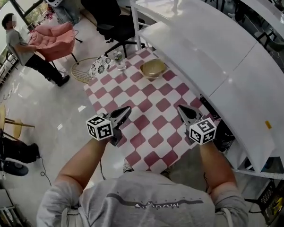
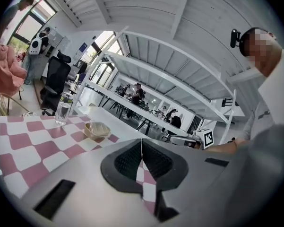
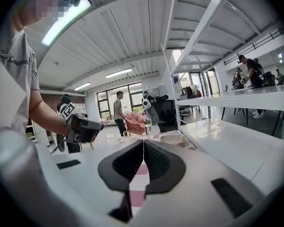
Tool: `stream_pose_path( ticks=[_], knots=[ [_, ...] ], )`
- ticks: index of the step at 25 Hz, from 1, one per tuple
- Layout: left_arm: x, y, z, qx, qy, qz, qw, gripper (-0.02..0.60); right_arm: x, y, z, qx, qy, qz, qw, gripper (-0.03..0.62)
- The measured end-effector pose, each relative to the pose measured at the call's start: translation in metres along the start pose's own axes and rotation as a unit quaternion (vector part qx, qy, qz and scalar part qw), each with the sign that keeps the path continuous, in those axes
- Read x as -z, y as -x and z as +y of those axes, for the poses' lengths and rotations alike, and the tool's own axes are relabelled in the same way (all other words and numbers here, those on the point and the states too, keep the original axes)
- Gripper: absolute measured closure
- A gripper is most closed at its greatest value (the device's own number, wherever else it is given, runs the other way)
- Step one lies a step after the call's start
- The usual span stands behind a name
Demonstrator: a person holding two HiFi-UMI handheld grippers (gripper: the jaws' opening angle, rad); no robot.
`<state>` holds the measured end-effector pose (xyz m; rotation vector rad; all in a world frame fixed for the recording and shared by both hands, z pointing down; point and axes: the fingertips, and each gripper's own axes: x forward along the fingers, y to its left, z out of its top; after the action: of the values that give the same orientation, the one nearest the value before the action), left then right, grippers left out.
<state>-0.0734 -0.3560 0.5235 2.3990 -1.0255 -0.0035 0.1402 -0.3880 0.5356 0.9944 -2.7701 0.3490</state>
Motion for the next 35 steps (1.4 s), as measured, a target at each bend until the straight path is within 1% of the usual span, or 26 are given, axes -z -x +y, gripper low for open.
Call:
stream_pose_path(
  ticks=[5, 7, 11, 15, 17, 18, 20, 23, 25, 27, 31, 33, 35],
  knots=[
    [-0.005, -0.047, 0.06, 0.003, 0.021, 0.012, 0.9997, 0.566, 0.011, -0.048, -0.027, 0.02, 0.017, 0.024, 0.999, 0.568],
    [-0.004, -0.067, 0.08, 0.004, 0.036, 0.018, 0.9992, 0.565, 0.015, -0.066, -0.04, 0.023, 0.02, 0.03, 0.999, 0.568],
    [-0.001, -0.103, 0.117, 0.007, 0.082, 0.031, 0.9962, 0.565, 0.02, -0.1, -0.059, 0.018, 0.018, 0.033, 0.999, 0.568],
    [0.002, -0.135, 0.15, 0.003, 0.134, 0.041, 0.9901, 0.562, 0.025, -0.129, -0.073, 0.013, 0.023, 0.033, 0.999, 0.568],
    [0.007, -0.15, 0.165, 0.001, 0.162, 0.048, 0.9856, 0.532, 0.026, -0.141, -0.08, 0.012, 0.021, 0.03, 0.999, 0.568],
    [0.009, -0.157, 0.172, -0.001, 0.179, 0.051, 0.9826, 0.507, 0.026, -0.146, -0.083, 0.011, 0.02, 0.029, 0.999, 0.568],
    [0.011, -0.17, 0.187, -0.005, 0.217, 0.052, 0.9747, 0.466, 0.027, -0.154, -0.086, 0.007, 0.02, 0.03, 0.999, 0.568],
    [0.009, -0.188, 0.206, -0.015, 0.269, 0.049, 0.9619, 0.431, 0.028, -0.163, -0.086, -0.001, 0.022, 0.032, 0.999, 0.568],
    [0.007, -0.2, 0.215, -0.021, 0.295, 0.048, 0.9539, 0.409, 0.029, -0.166, -0.087, -0.006, 0.02, 0.03, 0.999, 0.568],
    [0.009, -0.209, 0.224, -0.03, 0.311, 0.052, 0.9484, 0.392, 0.029, -0.168, -0.087, -0.009, 0.015, 0.026, 0.999, 0.568],
    [0.019, -0.22, 0.239, -0.056, 0.33, 0.07, 0.9396, 0.366, 0.031, -0.172, -0.088, -0.015, 0.01, 0.024, 1.0, 0.568],
    [0.024, -0.225, 0.243, -0.061, 0.34, 0.075, 0.9356, 0.359, 0.033, -0.174, -0.09, -0.017, 0.008, 0.025, 1.0, 0.568],
    [0.026, -0.229, 0.244, -0.057, 0.348, 0.075, 0.9326, 0.359, 0.034, -0.175, -0.091, -0.018, 0.006, 0.025, 1.0, 0.568]
  ],
)
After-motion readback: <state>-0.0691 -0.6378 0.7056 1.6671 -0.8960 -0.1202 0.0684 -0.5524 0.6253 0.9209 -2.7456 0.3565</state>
